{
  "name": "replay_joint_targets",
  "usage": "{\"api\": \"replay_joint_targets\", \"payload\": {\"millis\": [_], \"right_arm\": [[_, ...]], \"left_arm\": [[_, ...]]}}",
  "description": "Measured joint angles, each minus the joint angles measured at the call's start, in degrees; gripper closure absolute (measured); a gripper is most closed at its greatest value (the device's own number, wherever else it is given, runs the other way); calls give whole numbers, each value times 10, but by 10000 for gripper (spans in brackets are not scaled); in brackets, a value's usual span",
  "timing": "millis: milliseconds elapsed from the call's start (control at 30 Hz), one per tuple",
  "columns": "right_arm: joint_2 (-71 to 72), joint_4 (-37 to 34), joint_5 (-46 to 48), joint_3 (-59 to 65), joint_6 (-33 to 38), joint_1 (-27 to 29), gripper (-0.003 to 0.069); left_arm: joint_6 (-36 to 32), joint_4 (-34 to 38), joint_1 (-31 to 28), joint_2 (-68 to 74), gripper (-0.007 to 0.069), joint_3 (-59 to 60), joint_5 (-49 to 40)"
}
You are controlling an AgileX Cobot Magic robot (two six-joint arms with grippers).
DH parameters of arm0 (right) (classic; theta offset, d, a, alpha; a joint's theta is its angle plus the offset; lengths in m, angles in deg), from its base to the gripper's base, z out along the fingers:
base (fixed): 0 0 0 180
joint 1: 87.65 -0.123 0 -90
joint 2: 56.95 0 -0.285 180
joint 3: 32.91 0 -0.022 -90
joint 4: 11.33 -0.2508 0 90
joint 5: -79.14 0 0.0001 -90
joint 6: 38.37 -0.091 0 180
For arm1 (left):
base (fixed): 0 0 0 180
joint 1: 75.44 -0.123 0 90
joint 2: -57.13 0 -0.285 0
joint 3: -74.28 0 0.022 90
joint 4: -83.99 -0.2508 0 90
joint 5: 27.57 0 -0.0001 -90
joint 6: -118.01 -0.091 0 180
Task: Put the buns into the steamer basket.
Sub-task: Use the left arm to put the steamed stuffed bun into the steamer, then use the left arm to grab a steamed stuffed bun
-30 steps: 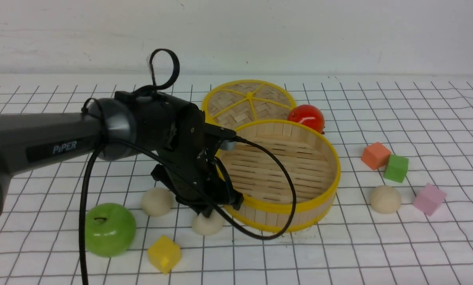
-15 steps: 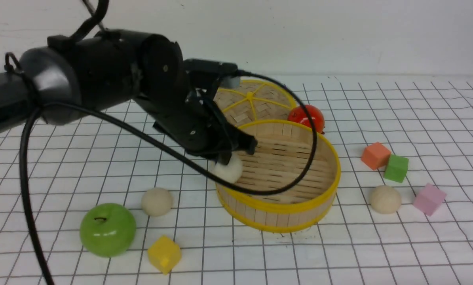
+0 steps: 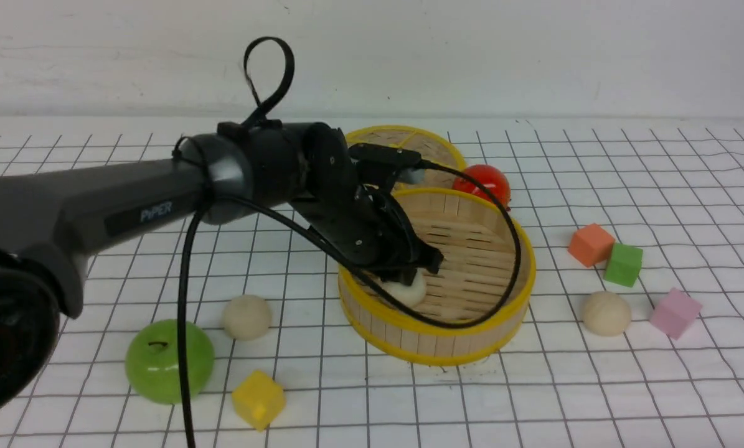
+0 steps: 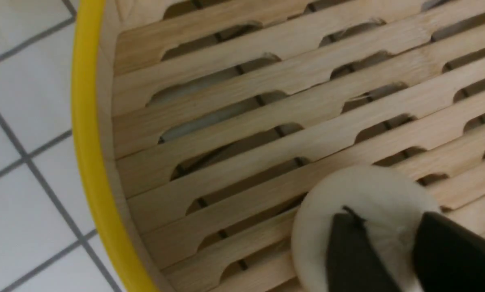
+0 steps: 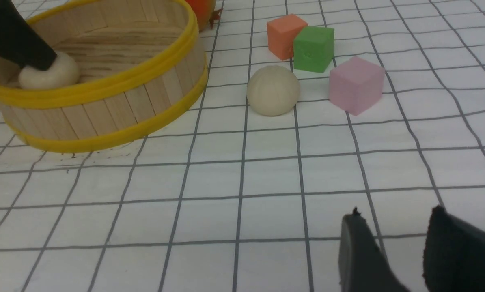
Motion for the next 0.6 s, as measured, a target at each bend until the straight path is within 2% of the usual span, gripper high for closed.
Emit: {"api": "replay_joint_targets", "payload": {"millis": [67,100,167,200,233,267,367,500,600], "right_arm": [[0,0,0,0,0,0,418],[0,0,0,0,0,0,418],[0,0,0,0,0,0,418],[0,0,0,0,0,0,418],[0,0,0,0,0,0,418],[0,0,0,0,0,0,418],[0,0,0,0,0,0,418],[0,0,0,0,0,0,418],[0,0,0,0,0,0,418]], "left_arm": [[20,-2,0,-14,197,-19,-39],[39,-7,0,-24,160,-26,-59],[59,-22,0,-42,133,-33,-80],[98,-68,0,-77,127,-36,-121],[98,-68,0,-77,130,-36,-125],[145,-136,-2,-116,169,-31,-172],[201,-202,-15,-157,289,15,-216],[226,-227,-44,-177,442,108,-201],[218,-219,-65,-170,489,159,-162]]}}
